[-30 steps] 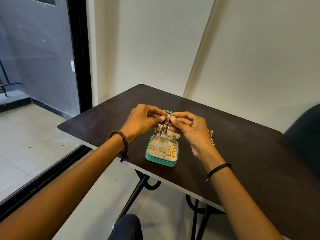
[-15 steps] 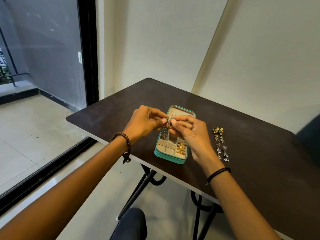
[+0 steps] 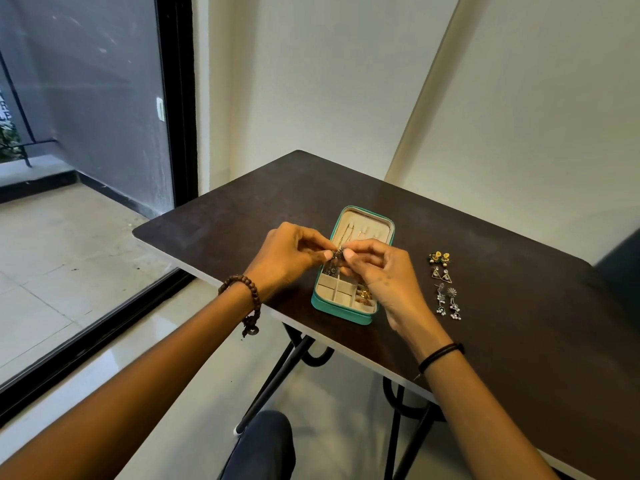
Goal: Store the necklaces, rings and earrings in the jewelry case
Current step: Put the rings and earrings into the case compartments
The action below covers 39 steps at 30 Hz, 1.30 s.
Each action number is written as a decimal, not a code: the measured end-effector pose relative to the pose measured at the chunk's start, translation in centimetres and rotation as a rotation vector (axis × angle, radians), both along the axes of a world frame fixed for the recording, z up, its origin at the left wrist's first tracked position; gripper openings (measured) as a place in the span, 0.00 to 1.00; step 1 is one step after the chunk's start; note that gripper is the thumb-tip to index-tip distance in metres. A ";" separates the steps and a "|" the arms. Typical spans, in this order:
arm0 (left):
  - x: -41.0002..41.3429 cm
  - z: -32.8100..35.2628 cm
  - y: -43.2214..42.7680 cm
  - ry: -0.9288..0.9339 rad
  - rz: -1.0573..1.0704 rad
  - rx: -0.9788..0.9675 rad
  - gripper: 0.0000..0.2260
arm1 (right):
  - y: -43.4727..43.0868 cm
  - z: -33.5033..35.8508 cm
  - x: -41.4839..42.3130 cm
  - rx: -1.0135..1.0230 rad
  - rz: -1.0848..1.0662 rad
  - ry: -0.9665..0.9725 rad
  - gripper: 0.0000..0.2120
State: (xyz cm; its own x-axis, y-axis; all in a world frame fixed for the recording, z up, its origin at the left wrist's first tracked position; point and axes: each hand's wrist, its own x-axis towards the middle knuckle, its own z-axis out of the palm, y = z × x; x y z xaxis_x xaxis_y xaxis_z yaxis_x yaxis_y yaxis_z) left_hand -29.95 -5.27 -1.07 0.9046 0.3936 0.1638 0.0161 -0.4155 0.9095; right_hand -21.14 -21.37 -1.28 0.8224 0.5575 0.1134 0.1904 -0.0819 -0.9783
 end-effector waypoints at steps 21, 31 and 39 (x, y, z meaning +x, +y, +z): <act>0.5 -0.7 -0.2 0.073 0.104 0.152 0.06 | 0.4 -0.7 0.7 -0.285 -0.093 -0.373 0.05; 1.1 1.4 -3.7 0.034 0.051 0.107 0.06 | -2.9 0.4 0.6 -0.232 -0.118 -0.387 0.07; 3.2 2.4 -9.8 -0.012 -0.029 0.160 0.06 | -8.3 0.5 1.5 -0.197 -0.211 -0.425 0.04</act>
State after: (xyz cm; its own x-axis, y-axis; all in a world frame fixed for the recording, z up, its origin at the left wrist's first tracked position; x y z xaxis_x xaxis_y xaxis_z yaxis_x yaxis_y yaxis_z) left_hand -26.73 -15.04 1.28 0.9128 0.3356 0.2328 -0.0081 -0.5549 0.8319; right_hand -19.69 -29.70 -0.83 0.8231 0.4292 0.3718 0.5277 -0.3363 -0.7800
